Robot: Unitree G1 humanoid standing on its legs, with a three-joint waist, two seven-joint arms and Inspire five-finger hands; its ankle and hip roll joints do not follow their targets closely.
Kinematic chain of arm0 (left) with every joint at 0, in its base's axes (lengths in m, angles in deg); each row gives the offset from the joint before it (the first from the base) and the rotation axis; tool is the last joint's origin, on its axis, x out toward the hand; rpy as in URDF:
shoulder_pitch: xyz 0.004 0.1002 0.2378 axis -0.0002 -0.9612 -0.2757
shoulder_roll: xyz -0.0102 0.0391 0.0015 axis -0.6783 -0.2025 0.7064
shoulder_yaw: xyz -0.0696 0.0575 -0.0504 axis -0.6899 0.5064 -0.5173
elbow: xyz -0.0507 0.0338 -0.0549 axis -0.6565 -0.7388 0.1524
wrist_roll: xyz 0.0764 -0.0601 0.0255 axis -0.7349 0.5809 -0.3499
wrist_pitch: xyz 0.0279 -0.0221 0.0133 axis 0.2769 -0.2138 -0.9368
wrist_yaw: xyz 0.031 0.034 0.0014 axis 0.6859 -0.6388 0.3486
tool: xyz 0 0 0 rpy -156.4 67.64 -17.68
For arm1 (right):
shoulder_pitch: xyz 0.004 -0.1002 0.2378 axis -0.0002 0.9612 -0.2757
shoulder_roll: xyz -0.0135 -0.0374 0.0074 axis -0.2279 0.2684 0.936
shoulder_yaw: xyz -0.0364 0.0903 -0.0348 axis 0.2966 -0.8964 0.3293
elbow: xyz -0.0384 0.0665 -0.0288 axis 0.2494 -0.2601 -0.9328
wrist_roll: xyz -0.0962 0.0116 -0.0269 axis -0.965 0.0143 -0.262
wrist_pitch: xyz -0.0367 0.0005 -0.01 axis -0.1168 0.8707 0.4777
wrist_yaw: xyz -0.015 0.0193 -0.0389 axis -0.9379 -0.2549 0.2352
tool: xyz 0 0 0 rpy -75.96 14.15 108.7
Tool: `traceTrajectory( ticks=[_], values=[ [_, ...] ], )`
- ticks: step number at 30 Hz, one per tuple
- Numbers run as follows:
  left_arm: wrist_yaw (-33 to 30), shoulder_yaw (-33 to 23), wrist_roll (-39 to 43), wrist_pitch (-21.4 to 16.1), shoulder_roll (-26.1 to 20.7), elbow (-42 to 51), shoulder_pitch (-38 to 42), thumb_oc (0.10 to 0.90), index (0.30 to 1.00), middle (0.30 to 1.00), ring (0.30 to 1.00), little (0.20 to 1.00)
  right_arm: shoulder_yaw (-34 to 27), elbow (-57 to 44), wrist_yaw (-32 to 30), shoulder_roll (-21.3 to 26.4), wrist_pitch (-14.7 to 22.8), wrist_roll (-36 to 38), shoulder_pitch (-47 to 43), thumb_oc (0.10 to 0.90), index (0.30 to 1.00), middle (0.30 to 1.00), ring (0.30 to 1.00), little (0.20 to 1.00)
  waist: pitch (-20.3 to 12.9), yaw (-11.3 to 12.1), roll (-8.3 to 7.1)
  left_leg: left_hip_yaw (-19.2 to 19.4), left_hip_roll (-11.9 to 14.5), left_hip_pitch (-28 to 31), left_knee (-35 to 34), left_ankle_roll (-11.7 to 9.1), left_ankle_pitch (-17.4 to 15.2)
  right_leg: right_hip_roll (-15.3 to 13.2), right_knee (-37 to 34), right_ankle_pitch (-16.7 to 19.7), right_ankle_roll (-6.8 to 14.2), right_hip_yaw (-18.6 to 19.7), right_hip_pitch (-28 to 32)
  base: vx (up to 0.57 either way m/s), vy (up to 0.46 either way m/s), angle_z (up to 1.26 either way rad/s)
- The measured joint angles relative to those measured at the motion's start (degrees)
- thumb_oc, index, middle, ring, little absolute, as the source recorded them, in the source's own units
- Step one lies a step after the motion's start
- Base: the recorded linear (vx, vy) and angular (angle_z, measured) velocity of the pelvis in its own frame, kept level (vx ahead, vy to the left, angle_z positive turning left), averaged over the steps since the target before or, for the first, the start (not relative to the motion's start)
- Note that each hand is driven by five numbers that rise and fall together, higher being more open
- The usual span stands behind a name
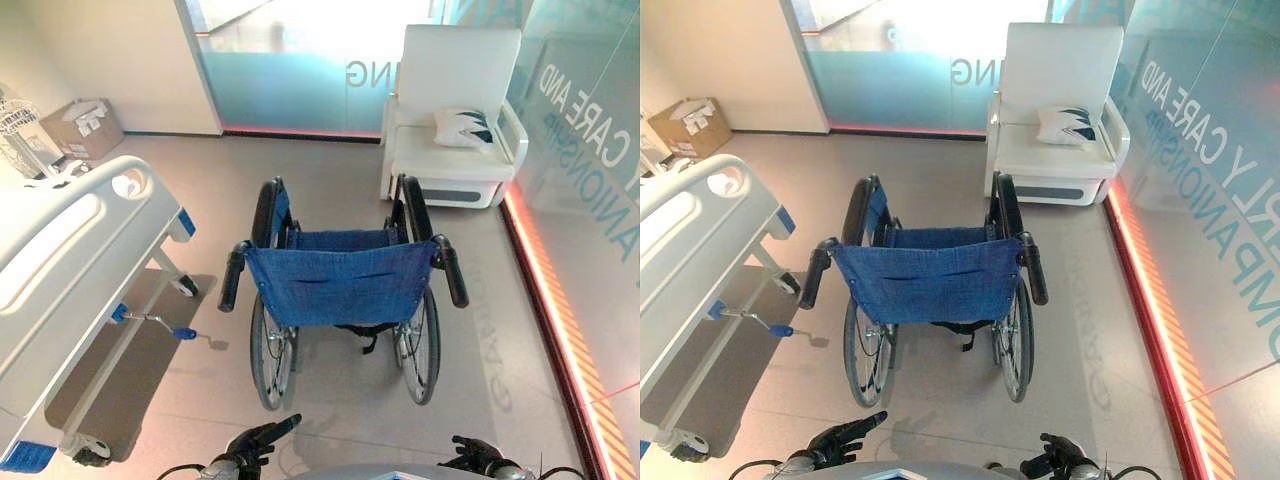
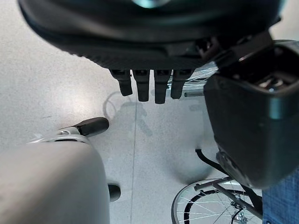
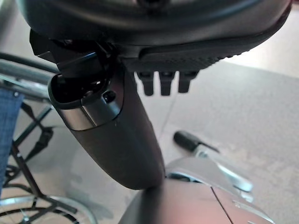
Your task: Push the wheelchair next to the bed
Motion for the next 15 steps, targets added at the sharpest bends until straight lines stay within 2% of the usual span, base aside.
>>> traceTrajectory(
  ticks=[10,15],
  values=[
    [0.01,-0.25,0.10,-0.03,-0.03,-0.01,-0.92,0.800,0.900,0.900,0.900,0.900,-0.11,-0.01,0.00,-0.02,0.01,0.20,0.13,0.800,0.900,0.900,0.900,0.900,0.03,0.01,-0.08,-0.02,-0.04,0.60,0.00,0.00,0.01,0.00,-0.03,0.00,0.01,-0.01,0.44,0.00,0.000,0.00],
    [-0.45,-2.60,1.07,-0.03,-0.82,-0.01,-1.38,0.800,0.900,0.900,0.900,0.900,-0.78,-0.02,0.00,0.48,-0.01,0.73,0.61,0.800,0.900,0.900,0.900,0.900,0.14,-0.03,-0.49,0.01,-0.04,0.54,-0.01,-0.01,-0.01,-0.03,0.00,-0.01,0.02,0.00,0.50,0.00,0.000,0.00]
  ],
)
